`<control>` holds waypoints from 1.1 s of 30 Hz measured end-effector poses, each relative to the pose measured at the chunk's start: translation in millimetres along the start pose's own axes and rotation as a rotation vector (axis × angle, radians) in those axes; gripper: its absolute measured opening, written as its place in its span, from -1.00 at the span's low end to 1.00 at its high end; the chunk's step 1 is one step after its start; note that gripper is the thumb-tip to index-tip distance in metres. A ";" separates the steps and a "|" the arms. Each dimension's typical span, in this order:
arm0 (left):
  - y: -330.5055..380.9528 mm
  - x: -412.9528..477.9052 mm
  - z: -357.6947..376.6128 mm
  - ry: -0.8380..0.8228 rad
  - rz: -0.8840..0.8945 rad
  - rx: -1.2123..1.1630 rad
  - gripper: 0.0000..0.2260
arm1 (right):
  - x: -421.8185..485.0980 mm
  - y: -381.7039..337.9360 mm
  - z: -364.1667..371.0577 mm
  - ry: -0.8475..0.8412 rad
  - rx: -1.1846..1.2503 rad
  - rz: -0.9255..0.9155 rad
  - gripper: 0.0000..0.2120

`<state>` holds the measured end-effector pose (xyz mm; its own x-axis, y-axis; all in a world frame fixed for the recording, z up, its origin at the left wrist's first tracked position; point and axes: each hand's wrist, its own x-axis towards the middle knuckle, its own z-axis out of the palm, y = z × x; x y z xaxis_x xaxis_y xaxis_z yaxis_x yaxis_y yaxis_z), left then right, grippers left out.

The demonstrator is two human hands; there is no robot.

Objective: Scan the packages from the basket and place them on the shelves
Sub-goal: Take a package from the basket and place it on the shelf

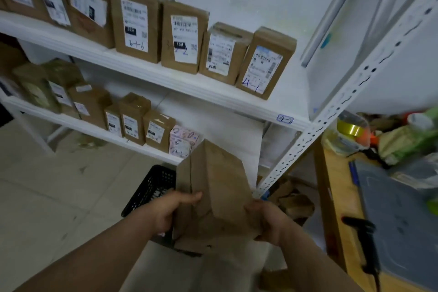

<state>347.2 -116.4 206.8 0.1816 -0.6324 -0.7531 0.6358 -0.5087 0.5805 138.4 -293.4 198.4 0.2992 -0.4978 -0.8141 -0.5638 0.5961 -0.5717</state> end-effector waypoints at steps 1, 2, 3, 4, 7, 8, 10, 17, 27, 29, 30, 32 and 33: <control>1.9 -9.1 3.7 -0.003 0.008 -0.054 -0.51 | -8.6 -2.8 -2.6 -0.017 -0.037 -0.038 -0.61; 4.2 -16.8 6.7 0.007 0.015 -0.119 -0.55 | -16.0 -5.7 -6.4 -0.017 -0.067 -0.071 -0.63; 5.3 -24.6 11.8 0.026 0.024 -0.165 -0.52 | -22.0 -8.6 -9.7 -0.006 -0.087 -0.110 -0.65; 6.5 -32.5 16.6 0.047 0.024 -0.213 -0.49 | -25.7 -11.8 -12.9 0.009 -0.104 -0.158 -0.68; 5.0 -43.9 31.9 0.096 0.057 -0.270 -0.48 | -30.3 -14.7 -26.8 0.056 -0.245 -0.274 -0.61; 3.5 -47.8 37.2 0.093 0.064 -0.266 -0.48 | -32.7 -13.1 -33.5 0.056 -0.276 -0.276 -0.61; -1.3 -51.0 44.4 0.091 0.089 -0.258 -0.48 | -53.6 -11.1 -45.0 0.045 -0.260 -0.256 -0.72; -14.2 -68.9 72.0 0.087 0.167 -0.294 -0.33 | -93.7 3.6 -97.2 -0.072 0.105 -0.242 -0.67; -27.6 -82.7 121.7 0.085 0.210 -0.088 -0.26 | -129.1 11.3 -133.0 -0.113 0.082 -0.428 -0.73; -26.6 -83.5 133.7 0.067 0.201 -0.015 -0.27 | -133.5 10.7 -141.4 -0.101 0.019 -0.491 -0.73; -25.7 -85.0 142.0 0.068 0.210 0.031 -0.33 | -136.1 9.9 -144.7 -0.102 0.002 -0.512 -0.71; -24.8 -88.4 160.1 0.079 0.240 0.107 -0.46 | -144.1 5.3 -151.4 -0.092 -0.032 -0.543 -0.72; -24.5 -89.5 166.9 0.081 0.250 0.125 -0.52 | -146.8 1.9 -153.4 -0.081 -0.039 -0.549 -0.73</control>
<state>190.2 -144.8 311.6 0.3837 -0.7012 -0.6010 0.4673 -0.4139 0.7812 -24.7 -315.8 332.5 0.6147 -0.6778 -0.4034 -0.3356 0.2381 -0.9114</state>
